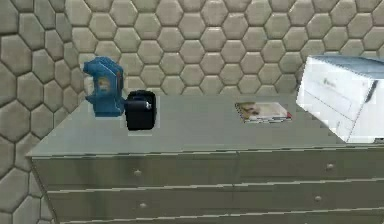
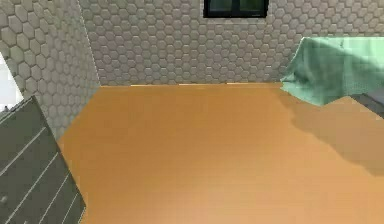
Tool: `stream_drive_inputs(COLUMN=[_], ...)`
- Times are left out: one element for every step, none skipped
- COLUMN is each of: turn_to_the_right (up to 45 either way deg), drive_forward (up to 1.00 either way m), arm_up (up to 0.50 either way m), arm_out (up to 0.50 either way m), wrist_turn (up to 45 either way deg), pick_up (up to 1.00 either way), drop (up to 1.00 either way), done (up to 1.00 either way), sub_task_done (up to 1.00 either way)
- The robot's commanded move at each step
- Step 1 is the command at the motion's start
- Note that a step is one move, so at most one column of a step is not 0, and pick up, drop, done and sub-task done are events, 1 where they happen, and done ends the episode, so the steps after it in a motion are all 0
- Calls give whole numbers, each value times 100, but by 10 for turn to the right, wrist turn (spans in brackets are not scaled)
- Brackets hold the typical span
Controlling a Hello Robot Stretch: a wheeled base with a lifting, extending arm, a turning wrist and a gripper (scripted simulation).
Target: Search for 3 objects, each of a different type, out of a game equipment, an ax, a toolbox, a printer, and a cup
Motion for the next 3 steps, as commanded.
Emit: stream_drive_inputs(turn_to_the_right=[420, 0, 0], drive_forward=[0, 20, 0], arm_up=[0, 0, 0], arm_out=[0, 0, 0], wrist_turn=[0, 0, 0], pick_up=[0, 0, 0], drop=[0, 0, 0], done=[0, 0, 0], sub_task_done=[0, 0, 100])
